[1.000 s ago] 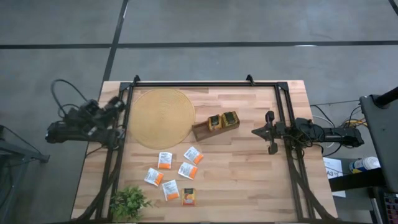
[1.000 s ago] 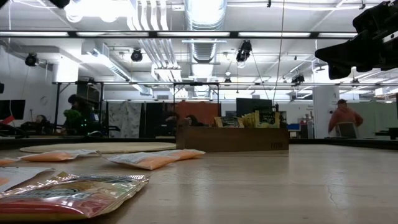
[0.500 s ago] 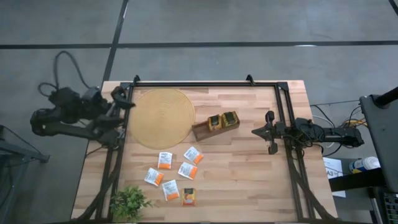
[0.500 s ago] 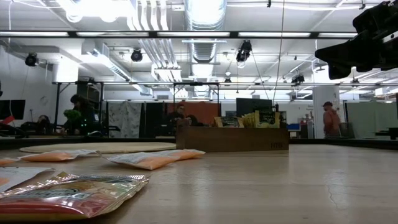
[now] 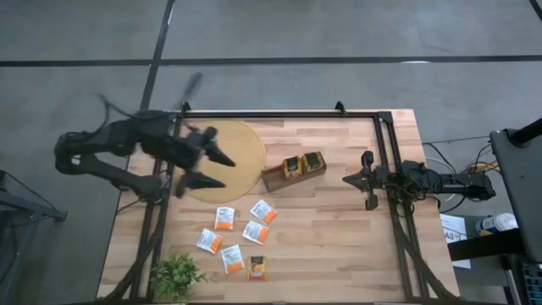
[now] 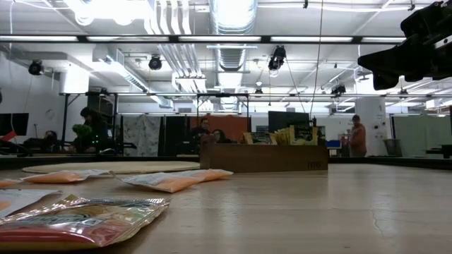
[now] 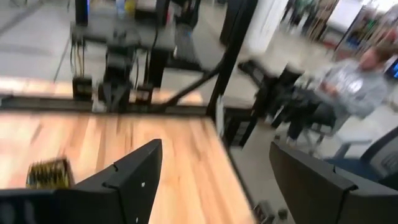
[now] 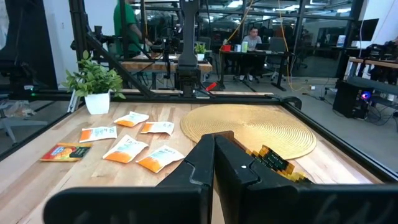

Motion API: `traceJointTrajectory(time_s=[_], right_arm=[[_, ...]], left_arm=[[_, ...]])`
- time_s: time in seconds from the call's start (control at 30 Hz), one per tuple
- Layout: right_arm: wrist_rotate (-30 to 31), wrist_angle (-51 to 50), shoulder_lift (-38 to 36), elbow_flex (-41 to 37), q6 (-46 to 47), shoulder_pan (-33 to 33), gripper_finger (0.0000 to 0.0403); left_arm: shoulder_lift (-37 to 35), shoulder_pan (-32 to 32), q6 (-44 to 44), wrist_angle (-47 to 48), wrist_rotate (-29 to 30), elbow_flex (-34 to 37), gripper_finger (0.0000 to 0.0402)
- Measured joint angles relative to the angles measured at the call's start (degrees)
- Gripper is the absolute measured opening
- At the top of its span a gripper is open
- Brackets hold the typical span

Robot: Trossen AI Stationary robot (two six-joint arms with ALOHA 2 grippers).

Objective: Pick & Place Tea
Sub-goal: Put the orange tea bag into the middle section of the wooden organizer

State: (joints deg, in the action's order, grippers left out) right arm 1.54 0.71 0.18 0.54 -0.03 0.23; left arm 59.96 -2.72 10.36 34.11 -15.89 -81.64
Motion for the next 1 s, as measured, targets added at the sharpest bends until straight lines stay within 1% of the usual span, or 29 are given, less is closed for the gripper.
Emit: traceJointTrajectory(time_s=[0.13,0.23,0.43,0.67,1.0], right_arm=[[0.00,-0.01,0.00,0.00,0.00,-0.01,0.0009],[-0.01,-0.01,0.00,0.00,0.01,-0.02,0.0009],[0.00,0.00,0.00,0.00,0.00,-0.02,0.0009],[-0.02,0.00,0.00,0.00,0.00,0.00,0.0008],[0.00,0.00,0.00,0.00,0.00,0.00,0.0009]], left_arm=[[5.08,-0.02,-0.95,3.12,0.11,-4.34,0.0291],[8.79,-0.11,-0.97,5.86,0.58,-5.93,0.0291],[14.64,-1.27,0.21,7.27,1.10,-6.23,0.0291],[20.24,-3.11,0.16,15.27,1.03,-6.33,0.0291],[29.37,-5.60,-1.11,15.65,0.95,-6.24,0.0291]])
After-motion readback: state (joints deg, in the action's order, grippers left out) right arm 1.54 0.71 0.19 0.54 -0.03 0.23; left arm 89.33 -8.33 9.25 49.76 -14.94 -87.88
